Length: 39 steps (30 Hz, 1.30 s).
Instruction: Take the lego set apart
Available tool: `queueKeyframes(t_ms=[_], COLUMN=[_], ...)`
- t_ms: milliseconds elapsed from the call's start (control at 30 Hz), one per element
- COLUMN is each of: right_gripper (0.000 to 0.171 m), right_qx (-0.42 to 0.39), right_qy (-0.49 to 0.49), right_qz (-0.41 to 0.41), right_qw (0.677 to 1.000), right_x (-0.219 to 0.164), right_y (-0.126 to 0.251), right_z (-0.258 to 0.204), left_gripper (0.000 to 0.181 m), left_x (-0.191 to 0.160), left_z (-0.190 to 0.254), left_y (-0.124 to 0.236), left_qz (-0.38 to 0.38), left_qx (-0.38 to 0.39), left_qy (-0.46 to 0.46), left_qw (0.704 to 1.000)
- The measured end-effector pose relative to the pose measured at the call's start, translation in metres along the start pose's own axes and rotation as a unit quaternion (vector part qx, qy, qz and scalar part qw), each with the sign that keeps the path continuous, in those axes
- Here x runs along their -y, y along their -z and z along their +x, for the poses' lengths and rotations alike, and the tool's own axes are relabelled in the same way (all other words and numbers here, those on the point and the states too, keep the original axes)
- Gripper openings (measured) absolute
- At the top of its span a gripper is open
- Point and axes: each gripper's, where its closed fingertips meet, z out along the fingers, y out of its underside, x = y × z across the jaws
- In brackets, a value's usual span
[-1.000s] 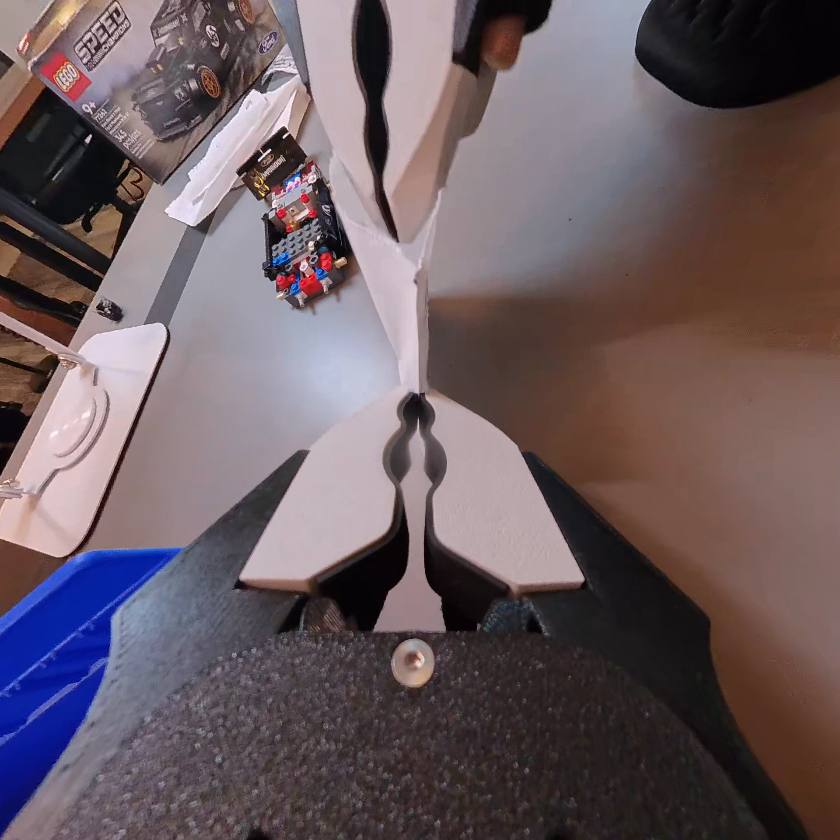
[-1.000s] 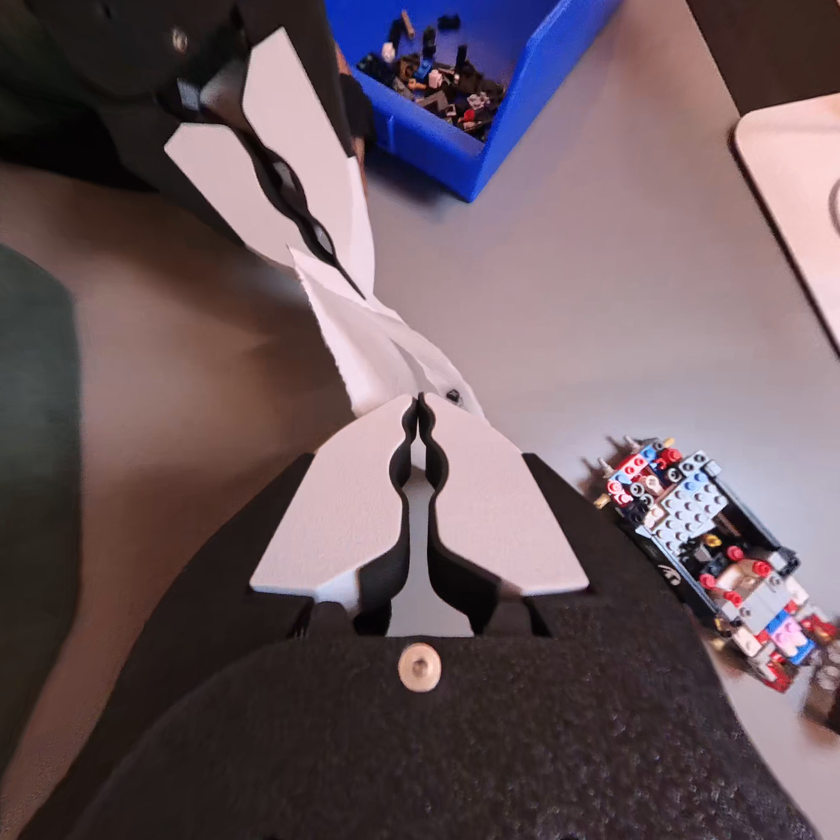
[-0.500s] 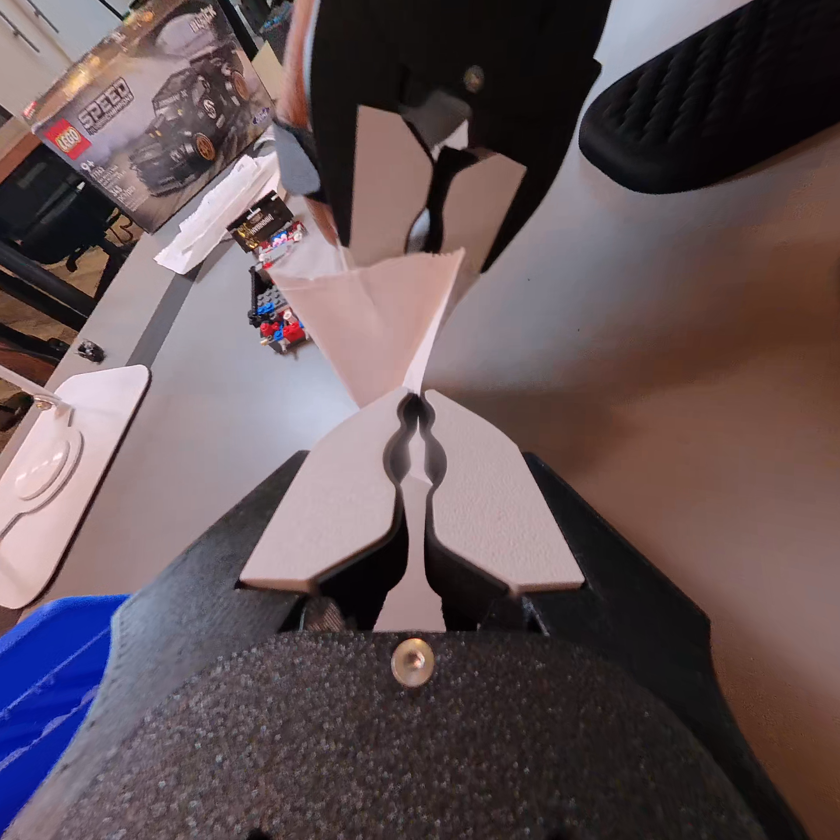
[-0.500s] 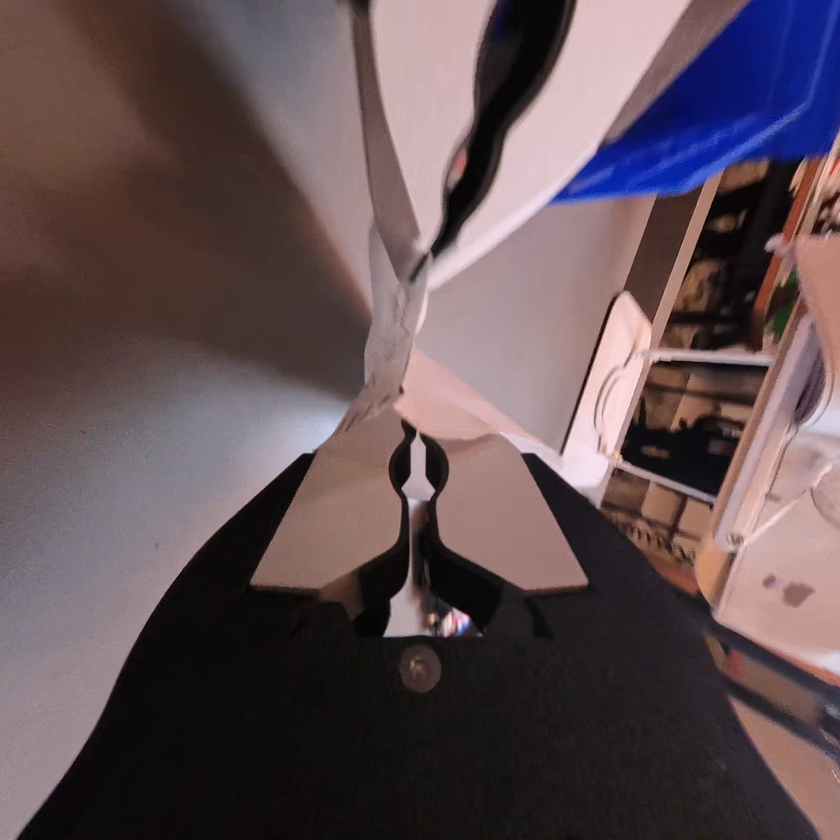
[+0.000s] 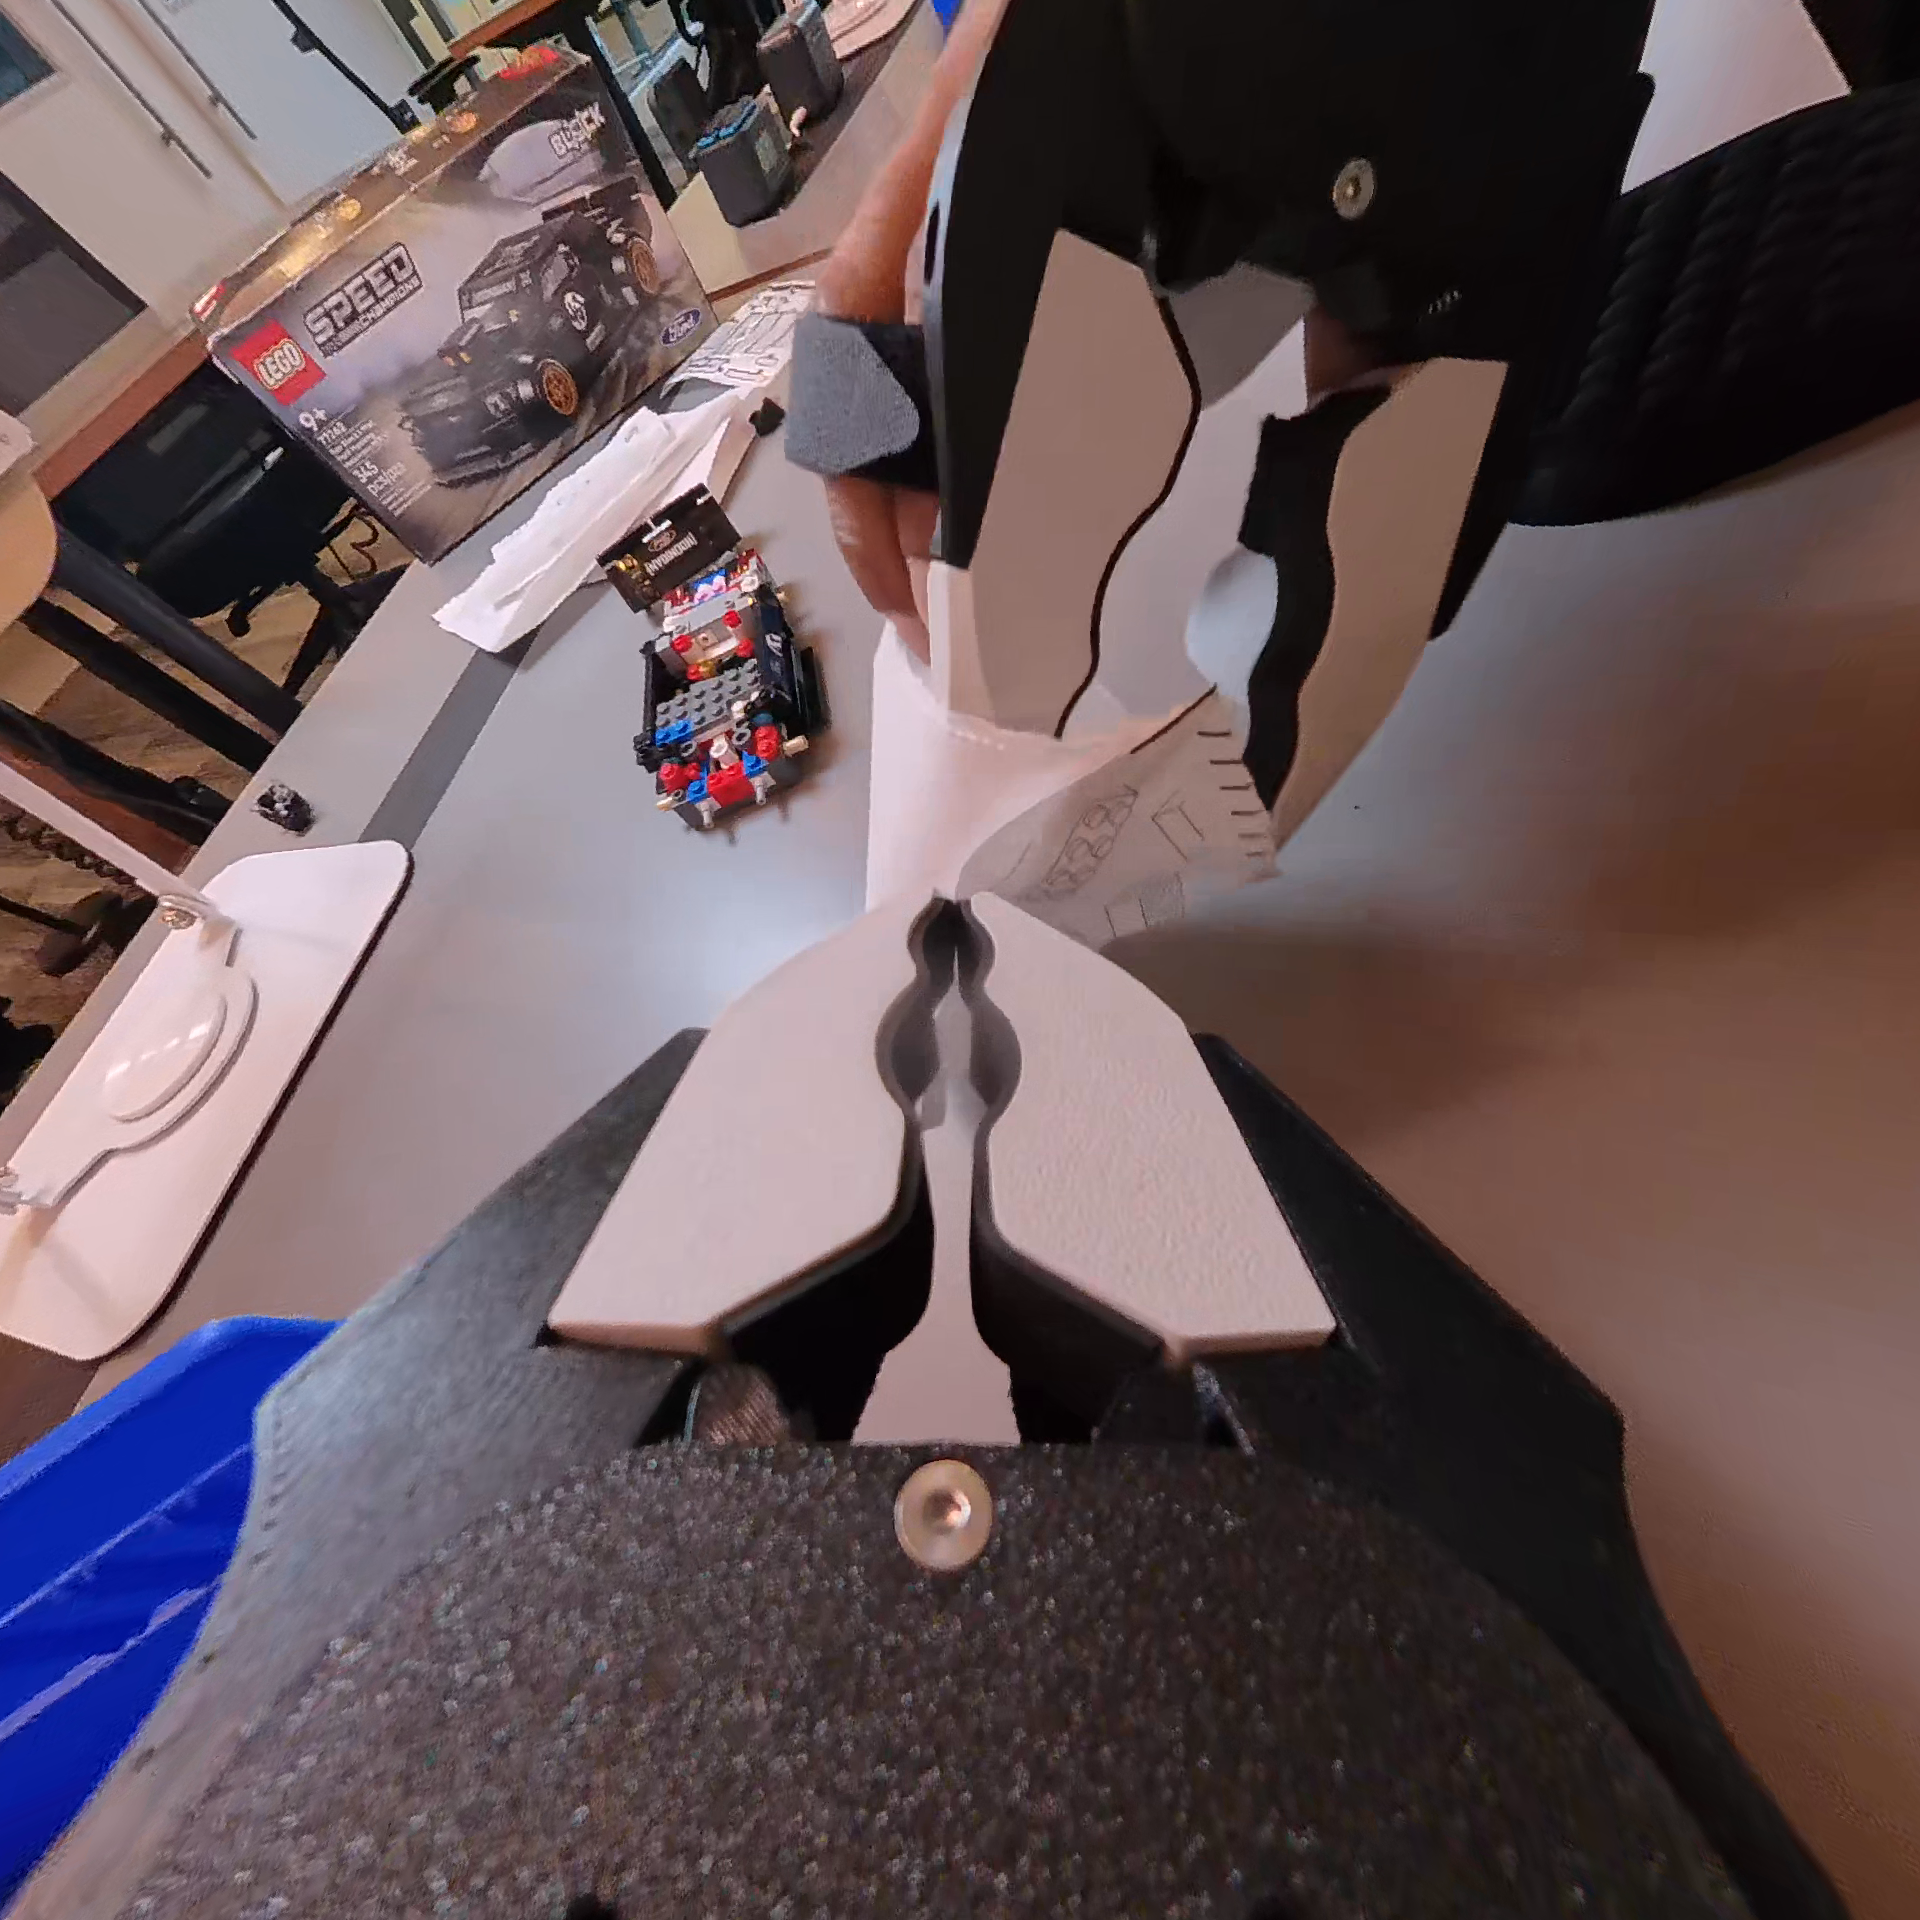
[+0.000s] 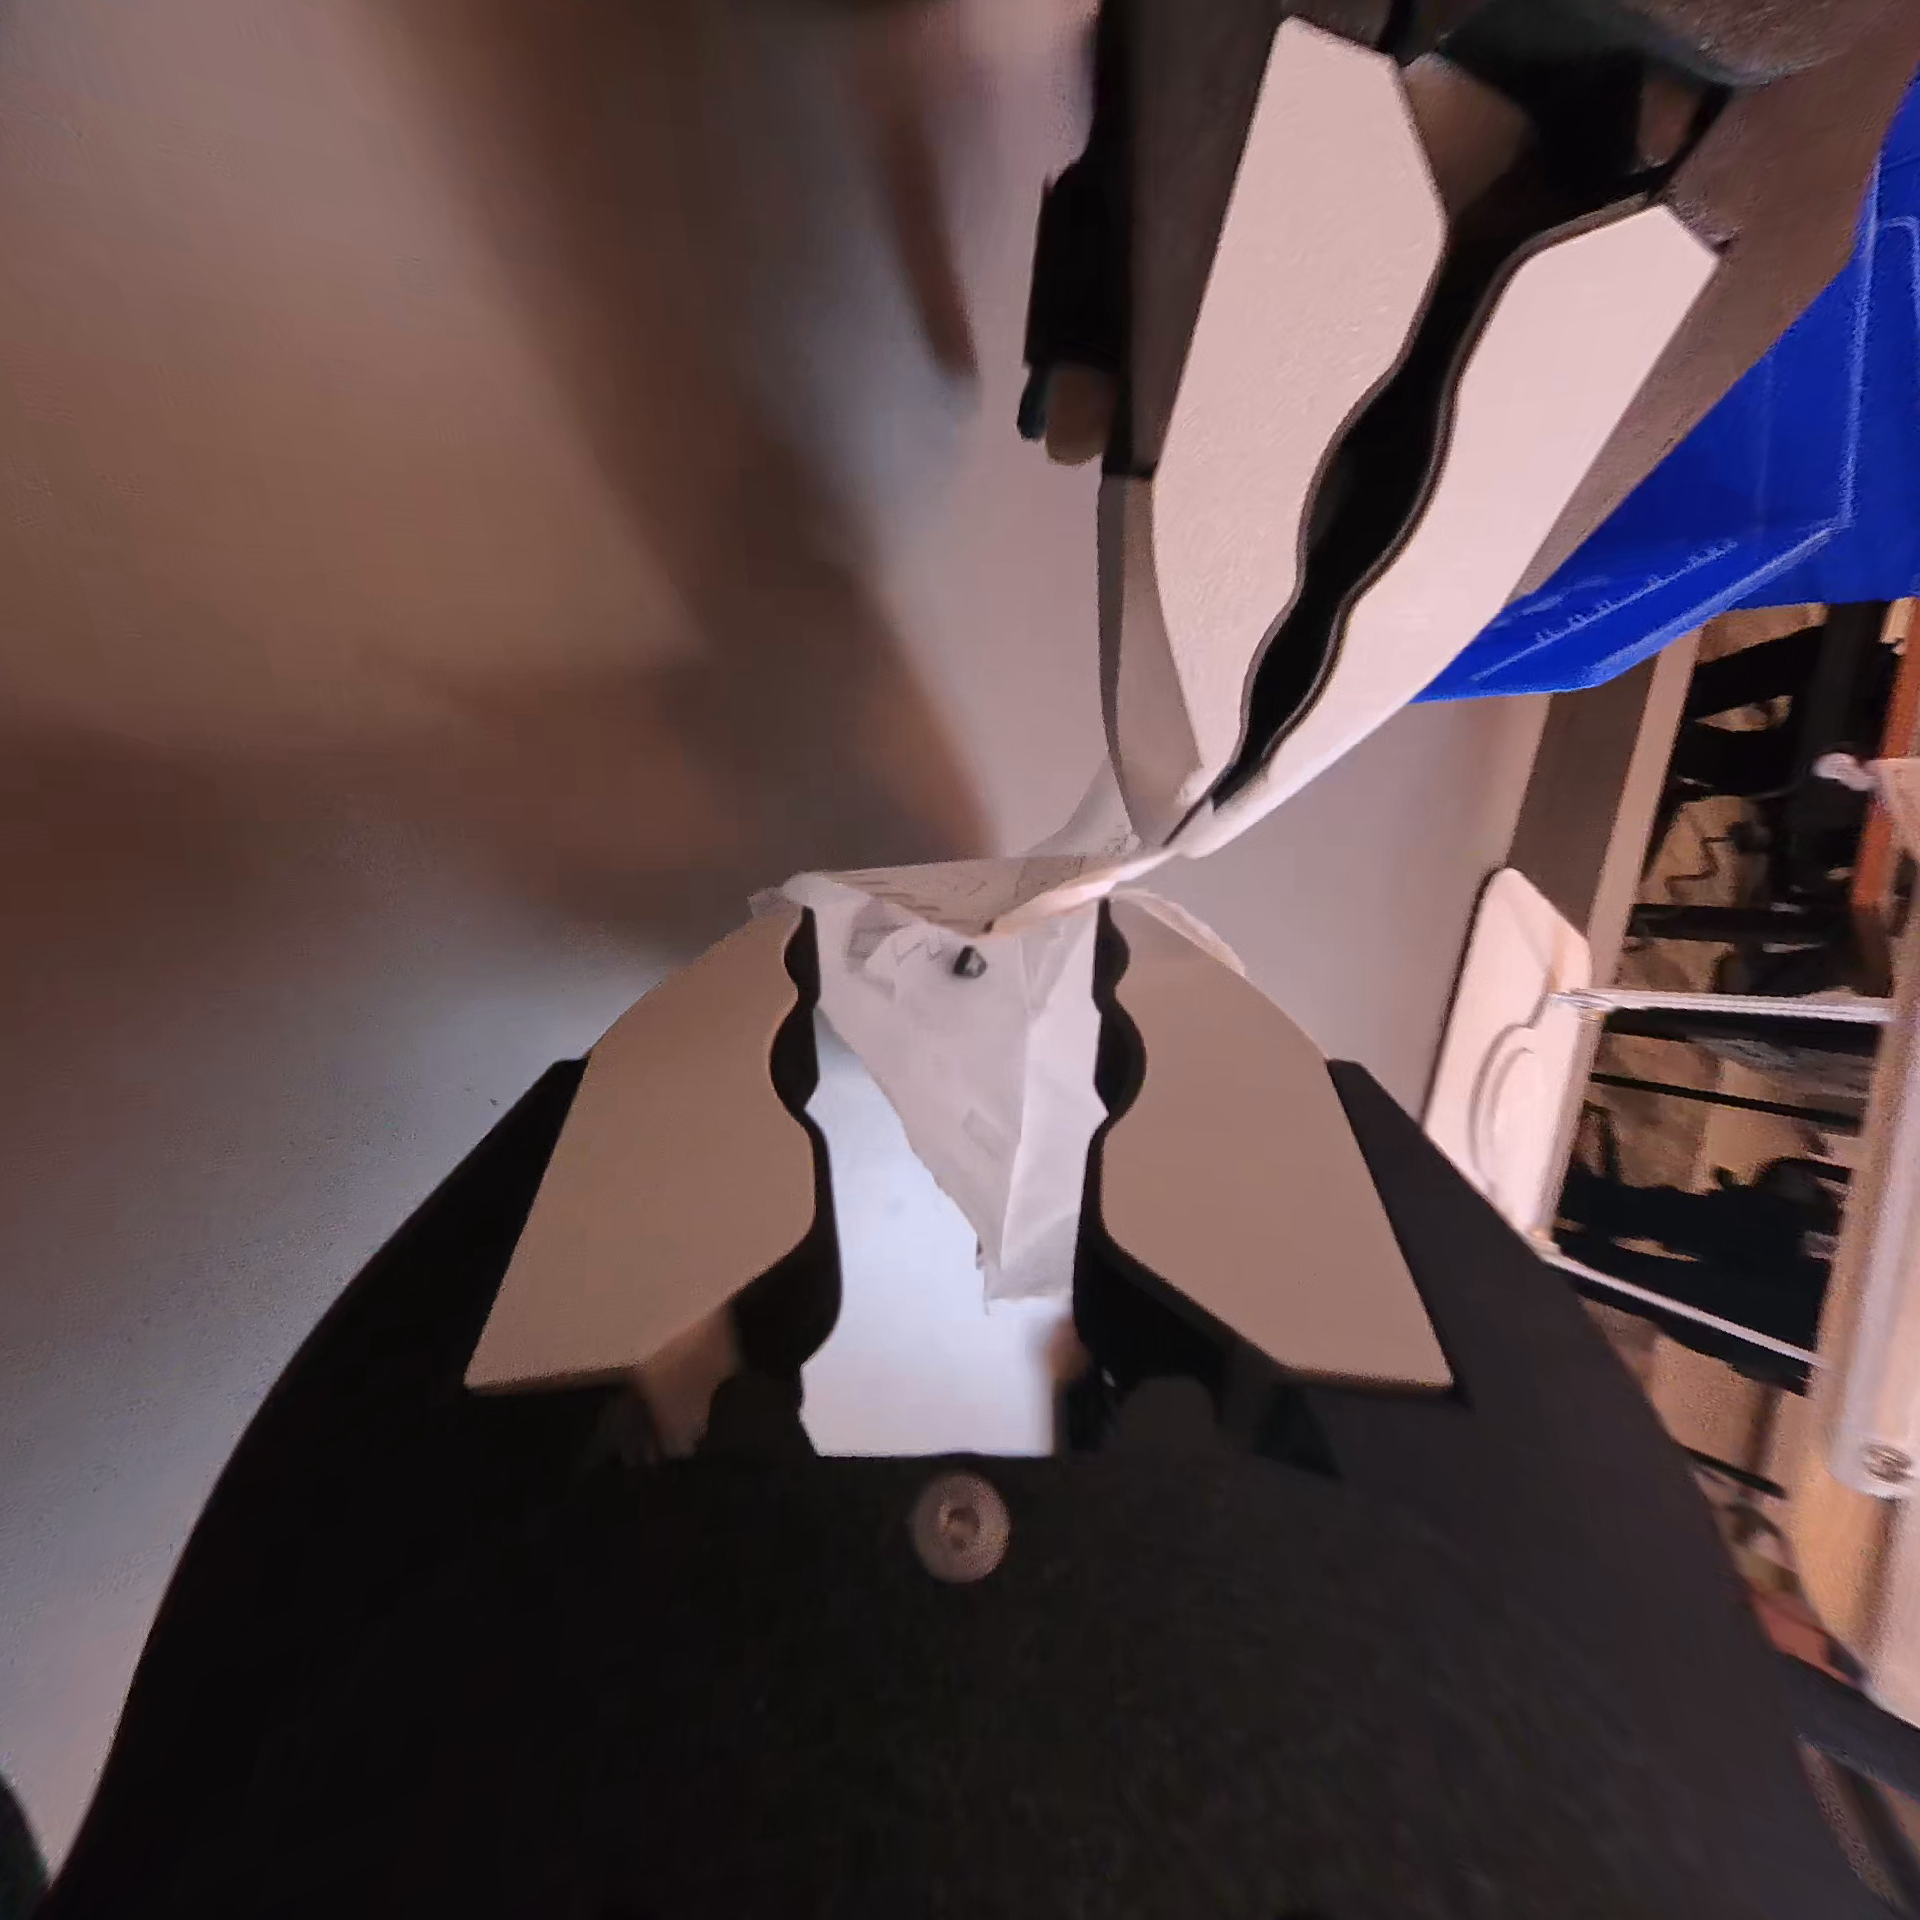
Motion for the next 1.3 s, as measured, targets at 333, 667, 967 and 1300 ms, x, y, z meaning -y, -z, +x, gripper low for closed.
queueKeyframes(t_ms=[333, 667, 967, 1300], right_gripper=[0.0, 0.0, 0.0, 0.0], right_qx=[-0.041, -0.106, -0.06, -0.066], right_qy=[-0.117, -0.107, -0.191, -0.135], right_qz=[0.021, 0.028, 0.012, 0.013], right_qw=[0.992, 0.988, 0.98, 0.989], right_x=[-0.014, -0.014, -0.013, -0.009], right_y=[0.01, -0.01, -0.013, -0.009], right_z=[0.03, 0.037, 0.033, 0.033], left_gripper=[0.0, 0.0, 0.003, 0.001], left_x=[0.008, -0.001, -0.012, 0.009], left_z=[0.0, -0.004, -0.002, -0.006], left_y=[0.005, 0.009, 0.005, 0.016], left_qz=[0.037, 0.016, -0.078, -0.004], left_qx=[-0.018, -0.025, 0.034, 0.018], left_qy=[0.024, 0.031, -0.117, -0.056], left_qw=[0.999, 0.999, 0.989, 0.998])
